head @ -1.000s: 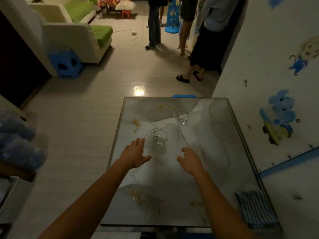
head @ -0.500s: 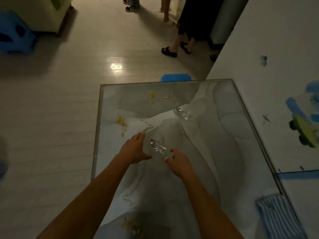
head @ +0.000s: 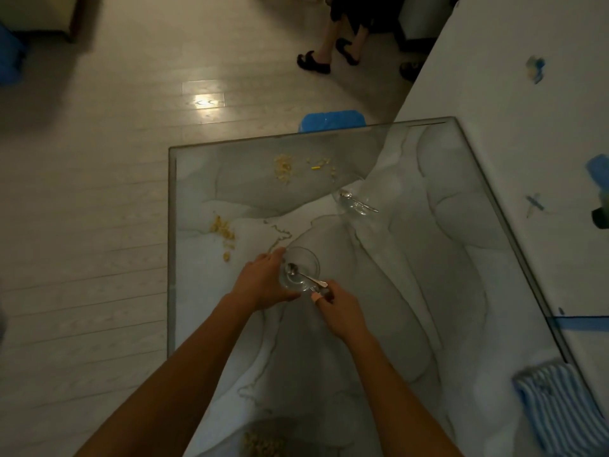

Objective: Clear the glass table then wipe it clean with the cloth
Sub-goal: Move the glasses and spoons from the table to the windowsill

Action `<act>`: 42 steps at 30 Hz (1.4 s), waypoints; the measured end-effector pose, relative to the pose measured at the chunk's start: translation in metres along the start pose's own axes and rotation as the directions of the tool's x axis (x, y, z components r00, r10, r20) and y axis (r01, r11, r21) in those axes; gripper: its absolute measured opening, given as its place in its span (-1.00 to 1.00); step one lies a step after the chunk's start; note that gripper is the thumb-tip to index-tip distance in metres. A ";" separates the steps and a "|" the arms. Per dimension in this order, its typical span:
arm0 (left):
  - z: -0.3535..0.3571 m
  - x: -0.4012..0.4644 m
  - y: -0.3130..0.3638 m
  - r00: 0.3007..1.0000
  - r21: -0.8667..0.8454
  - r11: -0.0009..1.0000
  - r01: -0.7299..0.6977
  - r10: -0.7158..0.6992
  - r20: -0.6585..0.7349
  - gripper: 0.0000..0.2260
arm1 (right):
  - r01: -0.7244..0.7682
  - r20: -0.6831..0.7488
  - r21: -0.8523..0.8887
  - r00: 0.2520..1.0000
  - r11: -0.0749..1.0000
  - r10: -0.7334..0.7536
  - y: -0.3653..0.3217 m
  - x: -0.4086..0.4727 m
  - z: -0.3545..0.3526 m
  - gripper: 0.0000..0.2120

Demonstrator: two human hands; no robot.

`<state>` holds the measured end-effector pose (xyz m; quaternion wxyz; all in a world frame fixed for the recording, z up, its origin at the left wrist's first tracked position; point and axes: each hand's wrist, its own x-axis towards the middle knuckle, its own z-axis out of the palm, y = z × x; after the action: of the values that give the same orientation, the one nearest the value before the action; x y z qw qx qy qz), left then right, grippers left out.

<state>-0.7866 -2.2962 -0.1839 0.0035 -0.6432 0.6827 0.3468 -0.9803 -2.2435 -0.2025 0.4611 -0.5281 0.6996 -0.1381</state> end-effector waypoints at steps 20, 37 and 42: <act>-0.014 -0.108 0.154 0.986 0.065 0.988 -0.140 0.145 -0.087 -0.05 | 0.026 -0.121 0.465 0.992 0.885 0.034 0.023 -0.134 -0.124 -0.90; 0.059 -0.313 0.365 0.909 0.148 0.898 -0.414 0.416 0.016 -0.07 | 0.113 -0.290 0.602 0.953 0.790 0.084 0.141 -0.407 -0.249 -0.76; 0.100 -0.356 0.421 0.833 0.126 0.824 -0.552 0.538 0.130 -0.11 | 0.119 -0.396 0.647 0.897 0.753 0.199 0.181 -0.485 -0.262 -0.86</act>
<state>-1.1403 -1.9654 0.0980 -0.0143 -0.4030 0.8622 0.3064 -1.2904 -1.8270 0.0571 0.4487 -0.2715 0.7031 -0.4802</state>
